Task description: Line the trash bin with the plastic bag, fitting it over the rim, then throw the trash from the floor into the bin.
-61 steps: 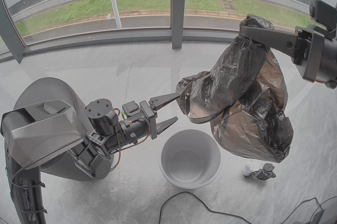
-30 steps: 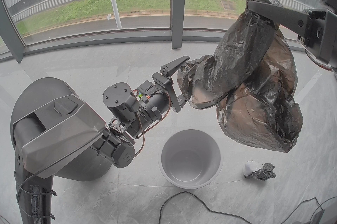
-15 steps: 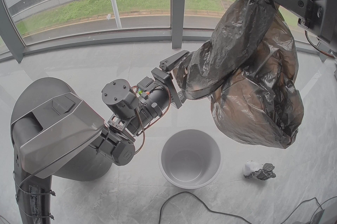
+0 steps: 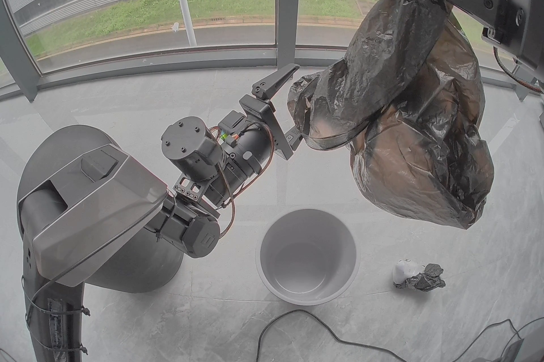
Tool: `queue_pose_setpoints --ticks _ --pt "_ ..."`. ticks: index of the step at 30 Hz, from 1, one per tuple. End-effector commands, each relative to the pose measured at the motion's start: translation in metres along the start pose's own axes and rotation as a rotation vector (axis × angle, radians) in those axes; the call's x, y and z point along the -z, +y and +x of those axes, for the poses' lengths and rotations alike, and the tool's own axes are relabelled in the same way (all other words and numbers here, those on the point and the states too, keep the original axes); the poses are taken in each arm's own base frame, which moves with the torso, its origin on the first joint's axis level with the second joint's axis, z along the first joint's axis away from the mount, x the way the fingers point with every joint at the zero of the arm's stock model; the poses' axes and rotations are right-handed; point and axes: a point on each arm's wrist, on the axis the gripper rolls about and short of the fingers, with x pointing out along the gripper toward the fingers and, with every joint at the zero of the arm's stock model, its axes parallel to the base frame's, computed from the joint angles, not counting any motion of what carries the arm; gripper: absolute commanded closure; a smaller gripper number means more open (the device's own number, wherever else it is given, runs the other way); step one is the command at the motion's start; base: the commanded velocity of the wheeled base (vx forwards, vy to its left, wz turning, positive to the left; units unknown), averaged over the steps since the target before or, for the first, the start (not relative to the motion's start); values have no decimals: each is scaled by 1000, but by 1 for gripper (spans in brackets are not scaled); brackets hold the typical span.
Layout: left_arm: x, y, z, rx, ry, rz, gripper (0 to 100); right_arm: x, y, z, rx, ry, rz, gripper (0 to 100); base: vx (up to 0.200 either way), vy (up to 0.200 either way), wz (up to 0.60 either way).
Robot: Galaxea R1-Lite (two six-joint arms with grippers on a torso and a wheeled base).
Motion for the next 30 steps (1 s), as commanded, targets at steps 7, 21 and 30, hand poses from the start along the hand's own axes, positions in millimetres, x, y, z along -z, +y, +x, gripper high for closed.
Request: queue_pose_setpoints --ticks 7,21,30 --pt "2 5 1 -6 2 8 0 1 3 1 -15 5 4 100 0 0 0" --pt "6 14 -12 -74 26 -27 0 1 0 1 -4 2 0 100 0 0 0" --pt "9 -5 -12 -52 41 -122 0 1 -3 -1 18 1 -4 100 0 0 0"
